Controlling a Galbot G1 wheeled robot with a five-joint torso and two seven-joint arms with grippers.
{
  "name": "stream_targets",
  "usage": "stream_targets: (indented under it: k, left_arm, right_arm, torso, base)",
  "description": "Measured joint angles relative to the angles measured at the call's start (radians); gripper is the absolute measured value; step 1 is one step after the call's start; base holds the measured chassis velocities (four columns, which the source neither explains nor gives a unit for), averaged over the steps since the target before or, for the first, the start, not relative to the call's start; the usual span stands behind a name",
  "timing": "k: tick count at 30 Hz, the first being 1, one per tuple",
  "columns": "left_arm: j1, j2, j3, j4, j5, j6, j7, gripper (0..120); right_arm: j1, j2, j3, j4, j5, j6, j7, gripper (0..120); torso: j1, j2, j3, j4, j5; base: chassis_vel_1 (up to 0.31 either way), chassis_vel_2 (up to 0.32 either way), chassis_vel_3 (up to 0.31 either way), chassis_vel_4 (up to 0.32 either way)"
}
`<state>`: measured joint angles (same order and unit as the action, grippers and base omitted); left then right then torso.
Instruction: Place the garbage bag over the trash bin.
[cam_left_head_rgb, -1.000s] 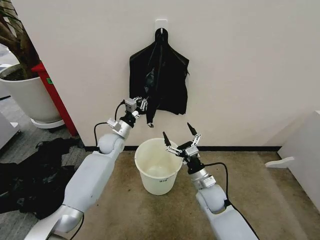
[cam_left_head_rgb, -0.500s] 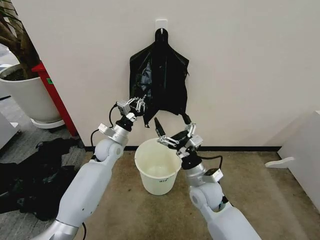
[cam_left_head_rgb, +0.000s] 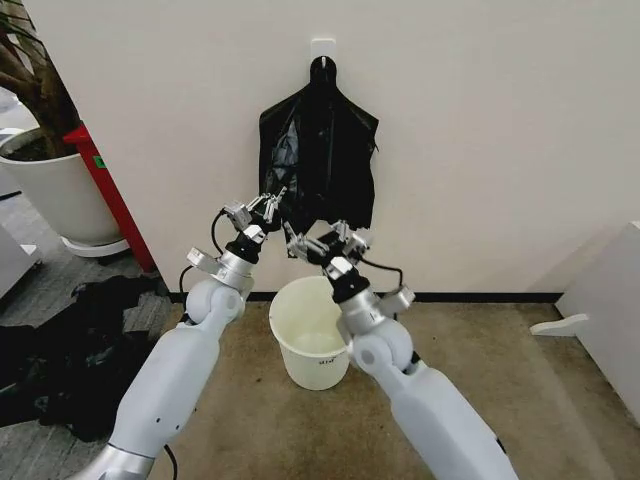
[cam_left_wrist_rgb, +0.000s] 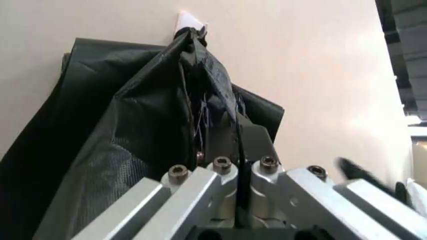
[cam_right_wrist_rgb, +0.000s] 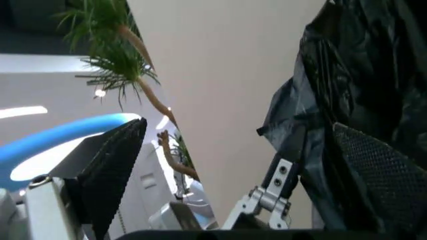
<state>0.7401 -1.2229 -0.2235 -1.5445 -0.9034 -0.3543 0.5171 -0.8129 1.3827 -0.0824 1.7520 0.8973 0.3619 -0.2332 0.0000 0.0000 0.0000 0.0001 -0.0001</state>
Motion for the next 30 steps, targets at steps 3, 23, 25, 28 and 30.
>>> stream_targets:
  k: [3,23,25,28,30]
  left_arm:
    - [0.002,-0.006,-0.001,0.0,-0.016,0.012,0.003,0]
    - [0.003,-0.004,-0.026,-0.001,-0.08,0.04,0.076,0]
    - [0.003,-0.001,-0.031,-0.001,-0.086,0.041,0.081,0]
    - [0.007,0.002,-0.038,-0.001,-0.096,0.042,0.086,0]
    - [0.008,0.003,-0.04,-0.003,-0.099,0.043,0.087,0]
  right_arm:
    - [0.027,0.015,-0.002,-0.039,0.014,-0.003,0.012,100]
    - [0.059,-0.016,0.039,-0.117,-0.088,-0.07,0.197,100]
    - [0.062,-0.017,0.043,-0.125,-0.098,-0.07,0.198,100]
    - [0.065,-0.019,0.046,-0.141,-0.132,-0.07,0.199,100]
    - [0.066,-0.019,0.046,-0.148,-0.151,-0.07,0.199,100]
  torso:
    - [0.0,0.0,0.0,0.0,0.0]
    - [0.0,0.0,0.0,-0.0001,0.0002]
    - [0.0,0.0,0.0,-0.0001,0.0002]
    - [0.0,0.0,0.0,-0.0001,0.0001]
    - [0.0,0.0,0.0,-0.0001,0.0]
  base:
    - [0.0,0.0,0.0,0.0]
    - [0.0,0.0,0.0,0.0]
    - [0.0,0.0,0.0,0.0]
    - [0.0,0.0,0.0,0.0]
    - [0.0,0.0,0.0,0.0]
